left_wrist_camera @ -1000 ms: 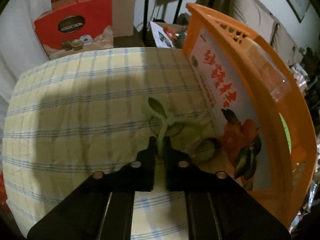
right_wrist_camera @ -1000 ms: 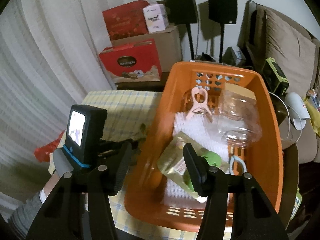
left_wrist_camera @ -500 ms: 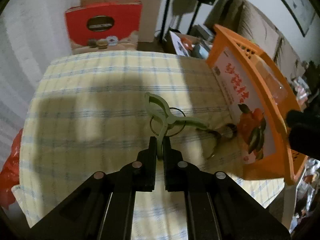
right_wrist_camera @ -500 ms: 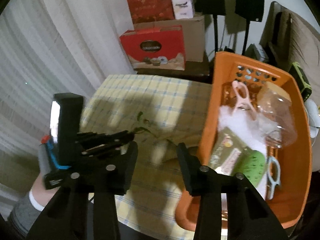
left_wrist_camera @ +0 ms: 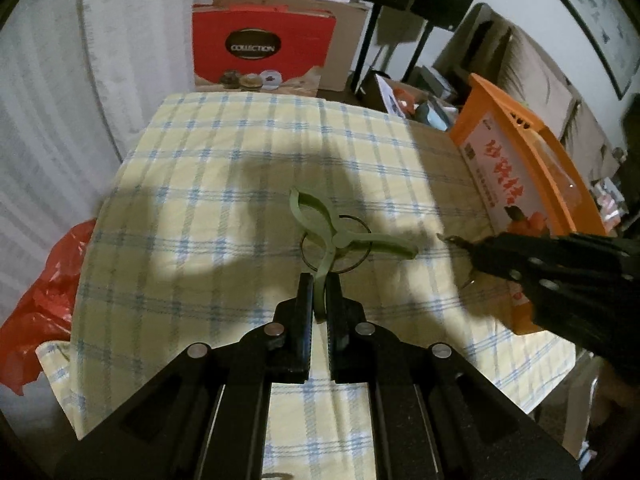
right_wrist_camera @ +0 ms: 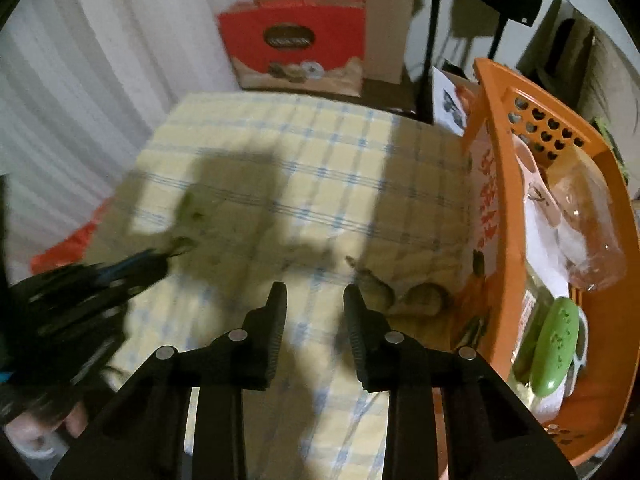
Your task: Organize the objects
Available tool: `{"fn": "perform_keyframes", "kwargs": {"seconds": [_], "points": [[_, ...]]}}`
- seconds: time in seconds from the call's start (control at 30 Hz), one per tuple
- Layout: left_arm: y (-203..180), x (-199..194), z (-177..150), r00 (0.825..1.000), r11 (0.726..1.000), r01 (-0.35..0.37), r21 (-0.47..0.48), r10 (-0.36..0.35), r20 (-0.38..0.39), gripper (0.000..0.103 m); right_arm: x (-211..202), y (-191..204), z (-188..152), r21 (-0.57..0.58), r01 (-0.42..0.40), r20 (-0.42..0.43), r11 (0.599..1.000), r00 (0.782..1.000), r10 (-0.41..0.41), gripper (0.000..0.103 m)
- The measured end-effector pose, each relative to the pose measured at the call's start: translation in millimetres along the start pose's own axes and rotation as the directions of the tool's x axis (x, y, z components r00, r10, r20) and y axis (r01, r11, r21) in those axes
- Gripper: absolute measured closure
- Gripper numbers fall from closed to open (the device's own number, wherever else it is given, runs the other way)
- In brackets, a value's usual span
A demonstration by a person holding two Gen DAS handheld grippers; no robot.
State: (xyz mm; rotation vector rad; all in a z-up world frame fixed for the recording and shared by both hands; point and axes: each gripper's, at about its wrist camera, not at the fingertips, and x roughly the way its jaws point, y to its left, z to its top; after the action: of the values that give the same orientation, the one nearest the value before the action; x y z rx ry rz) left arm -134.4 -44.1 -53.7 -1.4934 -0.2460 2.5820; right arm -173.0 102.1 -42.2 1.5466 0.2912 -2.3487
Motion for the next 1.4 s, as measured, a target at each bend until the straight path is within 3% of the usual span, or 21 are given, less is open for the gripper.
{"fn": "perform_keyframes", "kwargs": {"seconds": [0.37, 0.7, 0.9, 1.03, 1.1, 1.3, 1.4], "points": [[9, 3, -6, 1.0, 1.0, 0.019, -0.001, -0.019, -0.001, 0.097, 35, 2, 10, -0.057, 0.146, -0.039, 0.988, 0.988, -0.148, 0.074], [13, 6, -7, 1.0, 1.0, 0.026, -0.007, -0.026, -0.011, 0.097, 50, -2, 12, -0.117, 0.163, -0.086, 0.98, 0.981, -0.174, 0.077], [13, 6, -8, 0.999, 0.999, 0.03, -0.009, -0.031, -0.015, 0.097, 57, 0, 12, -0.127, 0.135, -0.144, 0.983, 0.978, -0.153, 0.093], [13, 7, -11, 0.999, 0.999, 0.032, -0.012, -0.033, -0.018, 0.097, 54, 10, 4, -0.109, -0.003, -0.189, 0.994, 0.982, -0.018, 0.094], [12, 6, -12, 0.999, 0.999, 0.035, -0.01, -0.035, -0.022, 0.097, 50, 16, -1, -0.117, -0.027, -0.193, 0.993, 0.981, 0.004, 0.094], [9, 8, -14, 0.998, 0.999, 0.044, 0.003, -0.044, -0.034, 0.093, 2, 18, -7, -0.114, -0.039, -0.077, 0.993, 0.997, 0.031, 0.091], [6, 8, -13, 0.999, 0.999, 0.037, 0.006, -0.037, -0.032, 0.082, -23, 14, -6, -0.096, -0.052, -0.017, 0.994, 0.999, 0.051, 0.089]]}}
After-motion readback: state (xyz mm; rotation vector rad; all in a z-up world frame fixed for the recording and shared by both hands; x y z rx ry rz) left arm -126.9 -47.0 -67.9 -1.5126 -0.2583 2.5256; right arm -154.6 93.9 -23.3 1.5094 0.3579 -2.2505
